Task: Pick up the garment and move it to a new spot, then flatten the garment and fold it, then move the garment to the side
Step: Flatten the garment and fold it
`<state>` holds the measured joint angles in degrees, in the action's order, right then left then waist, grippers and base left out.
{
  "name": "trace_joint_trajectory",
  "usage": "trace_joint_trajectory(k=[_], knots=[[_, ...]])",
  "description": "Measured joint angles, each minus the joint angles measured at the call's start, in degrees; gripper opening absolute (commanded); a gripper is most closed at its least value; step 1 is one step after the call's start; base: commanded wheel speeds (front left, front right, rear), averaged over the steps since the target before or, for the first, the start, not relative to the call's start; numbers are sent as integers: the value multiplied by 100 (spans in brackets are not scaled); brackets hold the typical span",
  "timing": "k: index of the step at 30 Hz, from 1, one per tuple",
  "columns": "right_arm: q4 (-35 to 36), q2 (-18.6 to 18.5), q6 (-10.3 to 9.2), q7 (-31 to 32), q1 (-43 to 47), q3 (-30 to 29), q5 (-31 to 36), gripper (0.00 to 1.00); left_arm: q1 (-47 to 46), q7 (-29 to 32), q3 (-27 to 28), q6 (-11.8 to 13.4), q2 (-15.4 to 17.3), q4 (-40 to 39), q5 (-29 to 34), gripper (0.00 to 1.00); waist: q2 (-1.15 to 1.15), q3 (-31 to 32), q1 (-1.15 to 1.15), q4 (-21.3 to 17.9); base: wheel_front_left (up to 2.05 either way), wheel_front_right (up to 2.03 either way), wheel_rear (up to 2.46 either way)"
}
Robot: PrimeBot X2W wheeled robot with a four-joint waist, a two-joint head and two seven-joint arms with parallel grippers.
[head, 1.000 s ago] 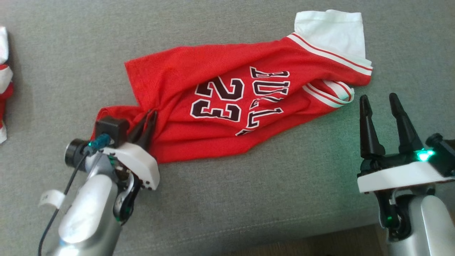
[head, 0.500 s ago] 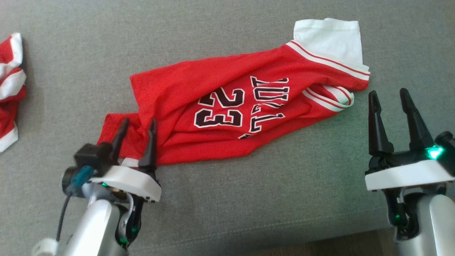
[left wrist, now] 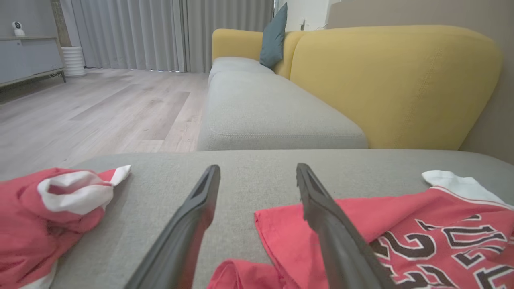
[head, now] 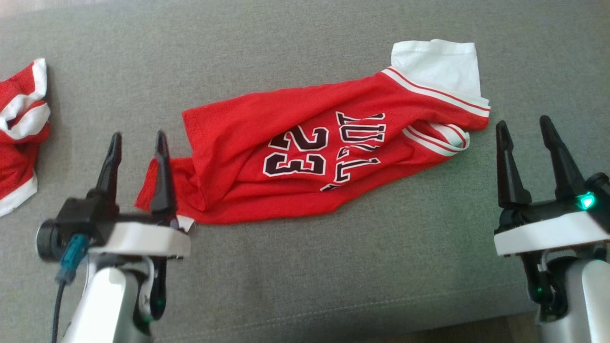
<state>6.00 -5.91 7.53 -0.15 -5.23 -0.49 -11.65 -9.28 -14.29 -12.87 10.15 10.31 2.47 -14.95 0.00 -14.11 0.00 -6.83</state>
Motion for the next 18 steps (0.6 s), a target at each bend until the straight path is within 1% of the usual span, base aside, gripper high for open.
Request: trace_joint_trajectory(k=[4, 18], knots=[[1, -2, 0, 15, 6, 19, 0, 100, 192, 1, 14, 13, 23, 3, 9, 100, 0, -21, 0, 4, 0, 0, 0], [5, -5, 0, 15, 6, 24, -1, 100, 185, 29, -91, 37, 53, 3, 5, 100, 0, -127, 0, 58, 0, 0, 0]])
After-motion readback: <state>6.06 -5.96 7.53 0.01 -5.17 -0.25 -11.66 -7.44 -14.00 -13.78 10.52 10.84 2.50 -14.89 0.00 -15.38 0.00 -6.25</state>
